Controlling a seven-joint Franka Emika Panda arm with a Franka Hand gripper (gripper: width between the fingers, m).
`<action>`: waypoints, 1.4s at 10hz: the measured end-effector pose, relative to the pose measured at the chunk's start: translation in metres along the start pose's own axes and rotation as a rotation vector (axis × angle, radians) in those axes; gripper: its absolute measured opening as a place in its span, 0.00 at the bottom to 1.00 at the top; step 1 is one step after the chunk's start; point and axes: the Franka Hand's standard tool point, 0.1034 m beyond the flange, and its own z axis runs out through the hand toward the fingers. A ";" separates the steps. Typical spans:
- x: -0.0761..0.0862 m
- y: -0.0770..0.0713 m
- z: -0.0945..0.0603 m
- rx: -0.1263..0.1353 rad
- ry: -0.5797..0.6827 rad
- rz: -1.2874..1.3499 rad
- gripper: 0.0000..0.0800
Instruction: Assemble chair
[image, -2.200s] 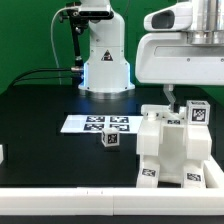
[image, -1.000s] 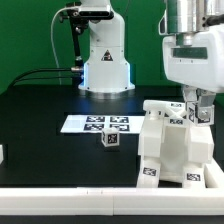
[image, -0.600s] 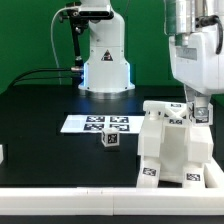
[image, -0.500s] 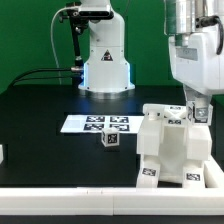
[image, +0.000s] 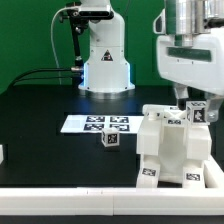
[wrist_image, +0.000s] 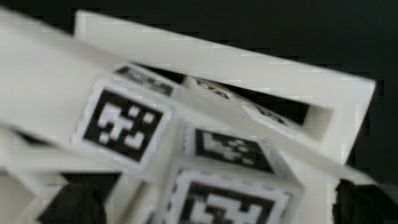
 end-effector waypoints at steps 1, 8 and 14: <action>-0.001 0.000 0.000 -0.001 -0.001 -0.113 0.81; -0.002 0.000 0.003 -0.006 0.033 -0.583 0.80; 0.005 0.000 0.004 0.006 0.028 -0.173 0.35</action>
Offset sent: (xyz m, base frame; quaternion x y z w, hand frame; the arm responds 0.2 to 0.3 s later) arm 0.0000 0.0000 0.0000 0.0000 0.0000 -0.1938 0.9810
